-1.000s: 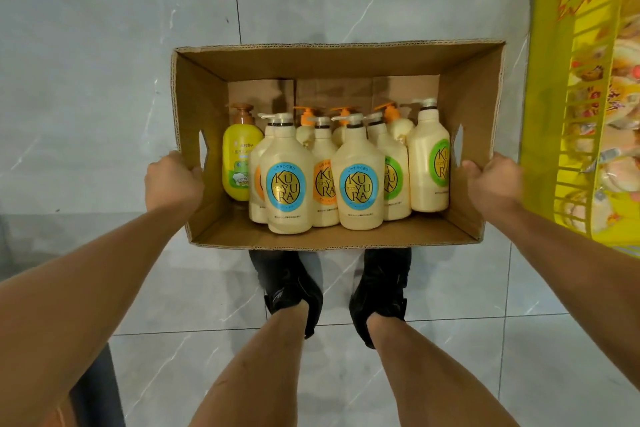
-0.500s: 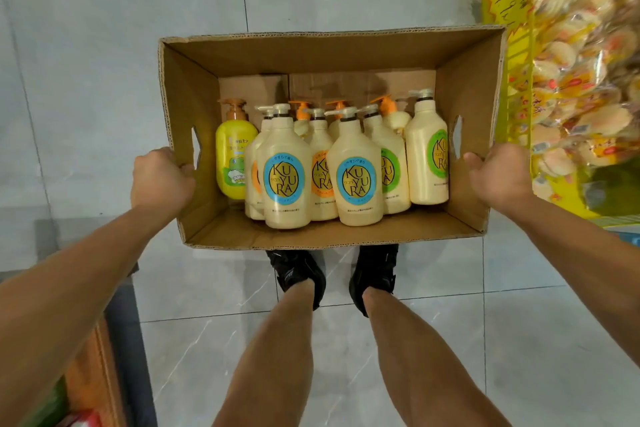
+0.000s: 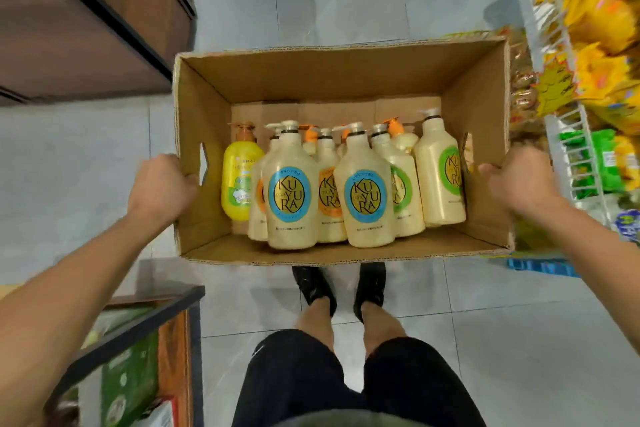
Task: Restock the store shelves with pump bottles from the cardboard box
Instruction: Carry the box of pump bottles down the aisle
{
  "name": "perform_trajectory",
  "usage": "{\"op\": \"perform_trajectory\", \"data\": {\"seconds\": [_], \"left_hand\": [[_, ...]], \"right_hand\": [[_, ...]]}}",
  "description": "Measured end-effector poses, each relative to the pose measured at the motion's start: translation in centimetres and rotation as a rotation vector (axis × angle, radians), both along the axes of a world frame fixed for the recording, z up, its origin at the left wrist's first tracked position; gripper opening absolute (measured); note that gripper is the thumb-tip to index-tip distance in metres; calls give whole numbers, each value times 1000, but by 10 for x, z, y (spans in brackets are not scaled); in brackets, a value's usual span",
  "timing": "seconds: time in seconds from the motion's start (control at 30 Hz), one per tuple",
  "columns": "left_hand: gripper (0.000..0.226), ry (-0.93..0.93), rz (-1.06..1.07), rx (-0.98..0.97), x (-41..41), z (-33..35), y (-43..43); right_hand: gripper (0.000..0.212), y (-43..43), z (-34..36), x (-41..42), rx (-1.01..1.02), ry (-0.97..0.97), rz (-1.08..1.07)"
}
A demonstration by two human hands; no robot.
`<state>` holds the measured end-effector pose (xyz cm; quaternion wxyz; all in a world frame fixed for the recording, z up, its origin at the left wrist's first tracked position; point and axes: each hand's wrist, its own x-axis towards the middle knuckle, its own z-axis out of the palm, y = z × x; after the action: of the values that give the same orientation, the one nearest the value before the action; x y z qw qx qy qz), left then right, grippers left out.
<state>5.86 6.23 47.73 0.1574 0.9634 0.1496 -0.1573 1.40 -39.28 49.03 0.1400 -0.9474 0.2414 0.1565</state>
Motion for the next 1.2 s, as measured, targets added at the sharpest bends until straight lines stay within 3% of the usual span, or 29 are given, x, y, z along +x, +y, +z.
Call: {"op": "perform_trajectory", "data": {"seconds": [0.2, 0.33, 0.83, 1.2], "left_hand": [[21, -74, -31, -1, 39, 87, 29], [25, -125, -56, 7, 75, 124, 37], [28, -85, 18, -3, 268, 155, 16], [17, -153, 50, 47, 474, 177, 4]], "right_hand": [[50, 24, 94, 29, -49, -68, 23], [42, 34, 120, 61, -65, -103, 18], [27, 18, 114, 273, 22, -79, 7], [25, -5, 137, 490, 77, -133, 4]]}}
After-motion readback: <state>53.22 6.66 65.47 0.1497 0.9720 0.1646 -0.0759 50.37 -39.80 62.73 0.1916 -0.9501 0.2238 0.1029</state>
